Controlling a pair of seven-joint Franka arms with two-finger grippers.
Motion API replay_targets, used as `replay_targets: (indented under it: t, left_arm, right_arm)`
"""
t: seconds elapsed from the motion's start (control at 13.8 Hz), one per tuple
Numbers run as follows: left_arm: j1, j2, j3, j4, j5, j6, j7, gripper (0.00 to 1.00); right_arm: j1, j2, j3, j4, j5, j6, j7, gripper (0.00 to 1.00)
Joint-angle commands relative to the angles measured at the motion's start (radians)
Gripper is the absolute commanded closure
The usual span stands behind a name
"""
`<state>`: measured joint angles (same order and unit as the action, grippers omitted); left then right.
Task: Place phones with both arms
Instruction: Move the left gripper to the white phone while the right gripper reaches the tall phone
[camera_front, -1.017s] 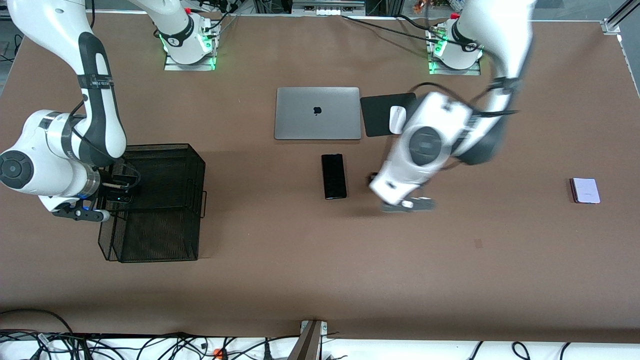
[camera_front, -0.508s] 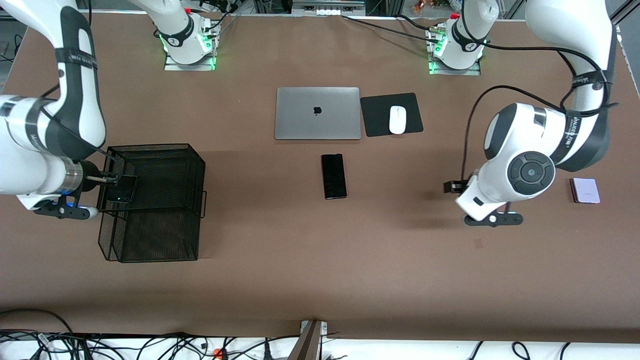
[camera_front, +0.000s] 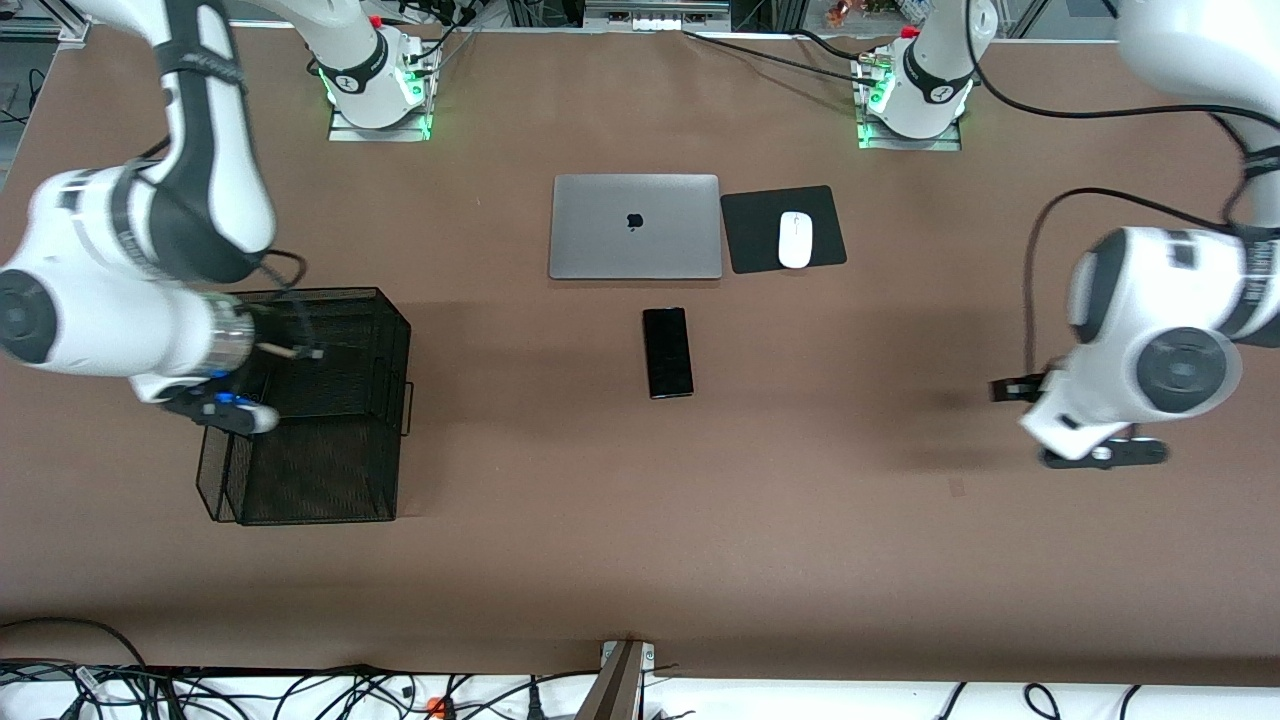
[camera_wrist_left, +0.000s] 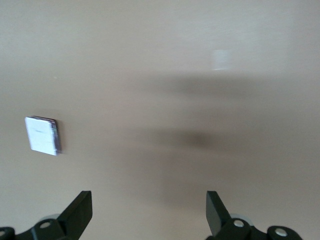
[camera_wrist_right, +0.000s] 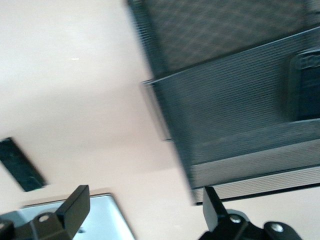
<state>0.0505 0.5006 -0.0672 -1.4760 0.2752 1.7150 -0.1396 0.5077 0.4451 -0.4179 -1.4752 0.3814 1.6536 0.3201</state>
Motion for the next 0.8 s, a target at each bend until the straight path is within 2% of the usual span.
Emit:
replay_targets:
  t: [0.0,0.15,0.29,0.51,0.65,0.73]
  left_arm:
    - [0.116,0.004,-0.014,-0.023,0.016,0.058,0.154,0.00]
    - [0.176,0.006,-0.016,-0.023,0.015,0.063,0.254,0.00]
    - [0.239,0.006,-0.014,-0.021,0.015,0.067,0.346,0.00]
    - [0.337,0.036,-0.016,-0.021,0.003,0.171,0.493,0.00]
    - [0.396,0.068,-0.022,-0.023,-0.011,0.224,0.557,0.00]
    - [0.420,0.084,-0.022,-0.023,-0.023,0.236,0.572,0.00]
  right_arm:
    - [0.087,-0.020,0.001,-0.008,0.034,0.072,0.111,0.00]
    - [0.167,-0.003,0.007,-0.008,0.030,0.155,0.192,0.00]
    - [0.178,0.047,0.007,-0.002,-0.013,0.184,0.144,0.00]
    - [0.233,0.095,0.010,-0.028,-0.032,0.273,0.100,0.00]
    - [0.270,0.092,0.011,-0.065,-0.032,0.377,0.201,0.00]
    - [0.328,0.096,0.011,-0.062,-0.030,0.418,0.261,0.00]
